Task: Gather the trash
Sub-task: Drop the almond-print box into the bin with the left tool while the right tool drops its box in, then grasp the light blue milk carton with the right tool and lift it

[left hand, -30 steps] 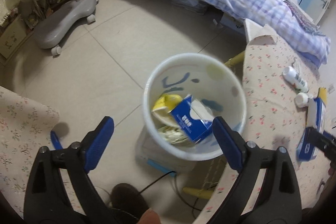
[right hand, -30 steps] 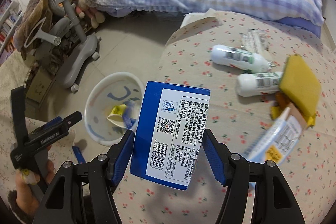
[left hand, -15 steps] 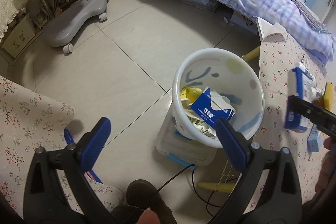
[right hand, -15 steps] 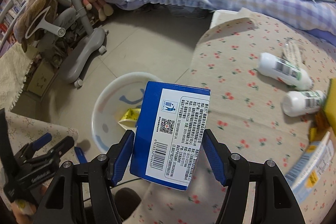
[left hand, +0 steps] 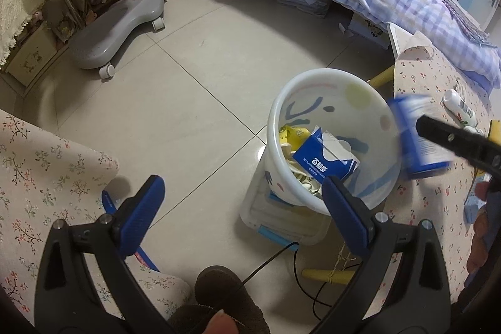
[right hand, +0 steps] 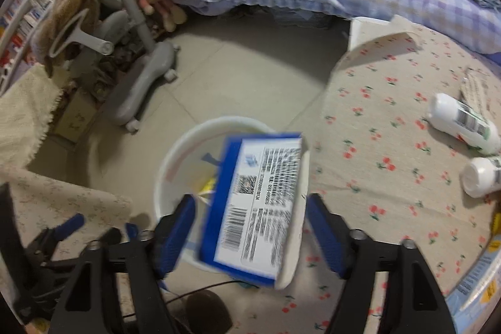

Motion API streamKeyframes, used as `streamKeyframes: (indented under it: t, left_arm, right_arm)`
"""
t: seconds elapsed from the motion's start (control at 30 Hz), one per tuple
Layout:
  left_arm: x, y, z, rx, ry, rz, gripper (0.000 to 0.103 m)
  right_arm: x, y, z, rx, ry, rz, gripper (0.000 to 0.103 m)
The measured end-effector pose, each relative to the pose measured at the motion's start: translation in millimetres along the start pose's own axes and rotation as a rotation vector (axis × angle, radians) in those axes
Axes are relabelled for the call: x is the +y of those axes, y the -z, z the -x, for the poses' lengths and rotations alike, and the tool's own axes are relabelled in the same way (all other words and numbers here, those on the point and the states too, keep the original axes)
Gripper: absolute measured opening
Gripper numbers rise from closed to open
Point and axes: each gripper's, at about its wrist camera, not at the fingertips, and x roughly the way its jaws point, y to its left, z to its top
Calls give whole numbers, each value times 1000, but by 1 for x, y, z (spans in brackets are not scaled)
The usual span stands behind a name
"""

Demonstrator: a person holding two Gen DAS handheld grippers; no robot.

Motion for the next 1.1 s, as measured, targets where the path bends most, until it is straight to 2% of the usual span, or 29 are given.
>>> streamKeyframes:
  t: [0.23,0.57,0.73,0.97,1.1]
  left_arm:
    - [-2,1,0,-1,-1,-7,100]
    - [-14,4,6,0,43,-32,100]
    - [-23,8,6,15,70,-44,100]
    - [-34,9,7,17,64,-84,100]
    - [-39,11,7,20,68,-100,100]
  right_arm:
    - [2,-2,13,-35,31,13,87]
    - [-25,12,45,-44,87,0,88]
    - [-49,22,70,-54,138,-22,88]
    - [-101,37,99,-49,286,-93,88]
    - [-130,45,105,-23,312,-169,88]
